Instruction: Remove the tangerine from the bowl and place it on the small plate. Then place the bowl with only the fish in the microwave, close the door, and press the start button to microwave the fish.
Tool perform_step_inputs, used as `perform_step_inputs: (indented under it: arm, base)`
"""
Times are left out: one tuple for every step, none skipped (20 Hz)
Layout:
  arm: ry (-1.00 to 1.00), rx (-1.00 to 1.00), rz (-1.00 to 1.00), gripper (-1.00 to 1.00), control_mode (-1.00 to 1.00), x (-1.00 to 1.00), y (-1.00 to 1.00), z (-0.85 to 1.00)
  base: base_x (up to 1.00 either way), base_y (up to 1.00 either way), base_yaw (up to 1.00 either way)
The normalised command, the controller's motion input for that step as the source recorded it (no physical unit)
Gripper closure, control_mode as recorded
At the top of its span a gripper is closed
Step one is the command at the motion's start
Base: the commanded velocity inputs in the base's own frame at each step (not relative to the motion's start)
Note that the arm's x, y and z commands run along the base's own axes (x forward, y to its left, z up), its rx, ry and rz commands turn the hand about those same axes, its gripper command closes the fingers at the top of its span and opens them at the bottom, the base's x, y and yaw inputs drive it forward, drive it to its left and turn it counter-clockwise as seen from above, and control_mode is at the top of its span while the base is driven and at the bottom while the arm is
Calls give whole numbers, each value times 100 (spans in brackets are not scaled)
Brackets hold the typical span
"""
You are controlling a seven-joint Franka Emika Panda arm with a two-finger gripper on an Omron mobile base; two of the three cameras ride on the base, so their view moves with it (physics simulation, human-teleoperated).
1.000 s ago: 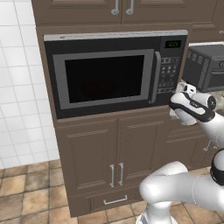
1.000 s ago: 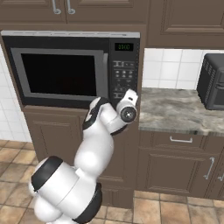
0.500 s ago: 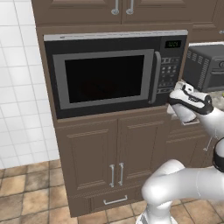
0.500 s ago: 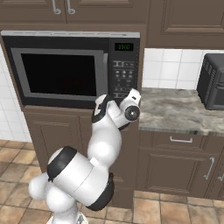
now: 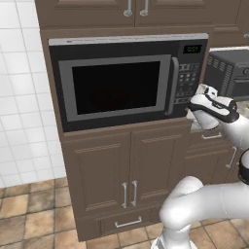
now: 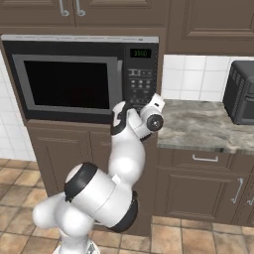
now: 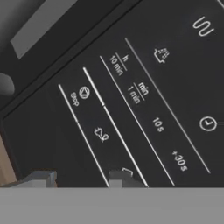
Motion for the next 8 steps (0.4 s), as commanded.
perform_step_inputs:
  arm:
    - [0, 5, 0, -100, -100, 46, 0, -28]
    - [0, 4, 0, -100, -100, 46, 0, -31]
    - [0, 4, 0, -100, -100, 44, 0, -30]
    - [0, 4, 0, -100, -100, 41, 0, -33]
    - [0, 3, 0, -100, -100, 39, 0, -34]
    - [0, 3, 0, -100, -100, 36, 0, -33]
    - [0, 3, 0, -100, -100, 32, 0, -34]
    - [0, 3, 0, -100, -100, 31, 0, -32]
  base:
    - [0, 0, 0]
    - [0, 0, 0]
    - [0, 0, 0]
    - [0, 0, 0]
    - [0, 0, 0]
    - [0, 0, 0]
    - [0, 0, 0]
    - [0, 0, 0]
